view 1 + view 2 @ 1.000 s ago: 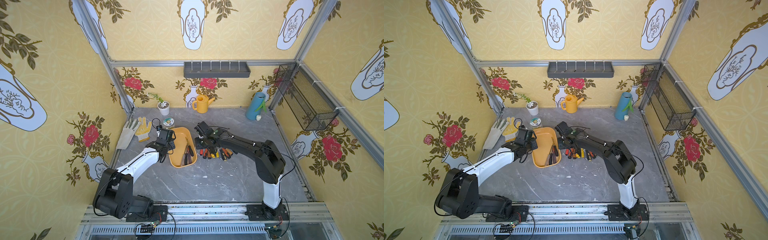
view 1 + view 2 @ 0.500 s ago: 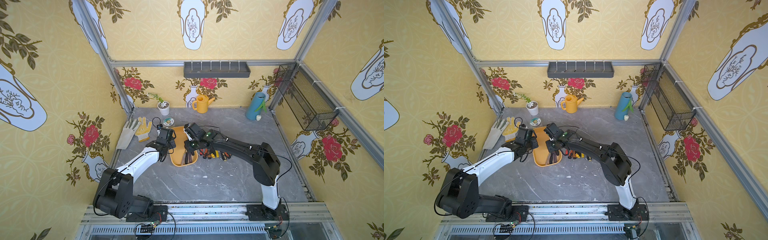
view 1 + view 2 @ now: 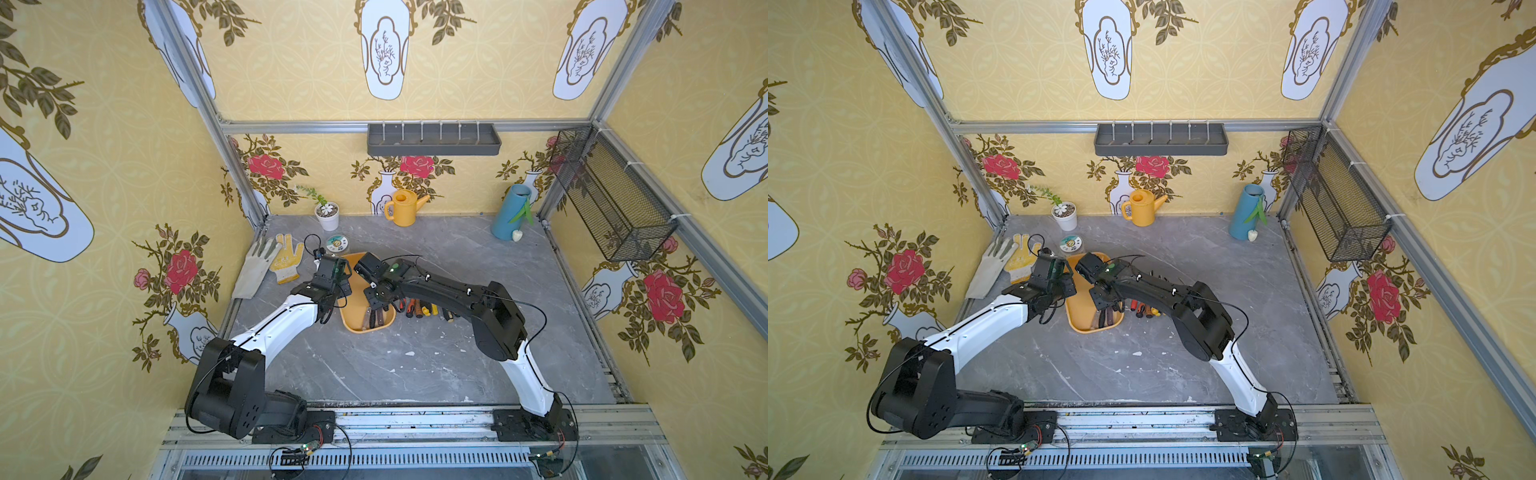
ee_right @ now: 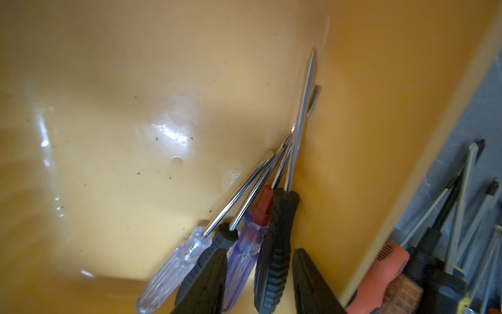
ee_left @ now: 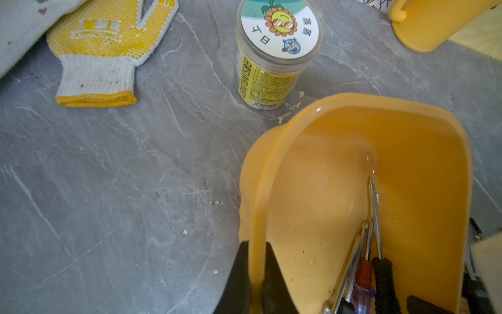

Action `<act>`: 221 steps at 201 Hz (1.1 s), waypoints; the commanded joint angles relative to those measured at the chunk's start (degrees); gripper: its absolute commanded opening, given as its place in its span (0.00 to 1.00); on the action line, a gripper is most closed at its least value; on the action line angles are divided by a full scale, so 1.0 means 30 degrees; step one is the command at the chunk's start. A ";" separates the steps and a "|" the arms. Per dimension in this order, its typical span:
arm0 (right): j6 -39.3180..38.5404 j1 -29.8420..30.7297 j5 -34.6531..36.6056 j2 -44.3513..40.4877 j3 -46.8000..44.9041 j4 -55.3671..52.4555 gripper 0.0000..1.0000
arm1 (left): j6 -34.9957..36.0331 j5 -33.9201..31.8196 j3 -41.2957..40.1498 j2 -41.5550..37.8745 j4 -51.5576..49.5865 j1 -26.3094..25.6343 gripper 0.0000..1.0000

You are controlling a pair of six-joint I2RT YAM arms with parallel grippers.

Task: Take out the screwdriver from the storage box
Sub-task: Pick up the screwdriver from the storage box.

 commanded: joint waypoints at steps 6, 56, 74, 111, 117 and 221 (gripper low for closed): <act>0.0614 0.0014 0.1251 0.0742 0.0680 -0.1162 0.45 | -0.0107 0.0045 -0.0116 -0.0060 0.0446 0.0019 0.00; 0.1574 -0.0361 0.0733 0.1547 0.0247 -0.1072 0.43 | -0.0027 -0.0030 -0.0163 -0.0175 0.0396 0.0020 0.00; 0.1808 -0.0432 0.0467 0.1402 -0.0129 -0.0749 0.39 | -0.0041 -0.0036 -0.0176 -0.0165 0.0388 0.0019 0.00; 0.2089 -0.0603 -0.0343 0.0155 -0.1838 0.1078 0.31 | -0.0059 -0.0072 -0.0169 -0.0148 0.0397 0.0019 0.00; 0.2134 -0.0646 -0.0565 0.0022 -0.2010 0.1322 0.29 | -0.0059 -0.0072 -0.0167 -0.0142 0.0393 0.0019 0.00; 0.1602 -0.0541 -0.1807 -0.0501 -0.2739 0.2608 0.24 | -0.0065 -0.0049 -0.0156 -0.0012 0.0340 0.0019 0.00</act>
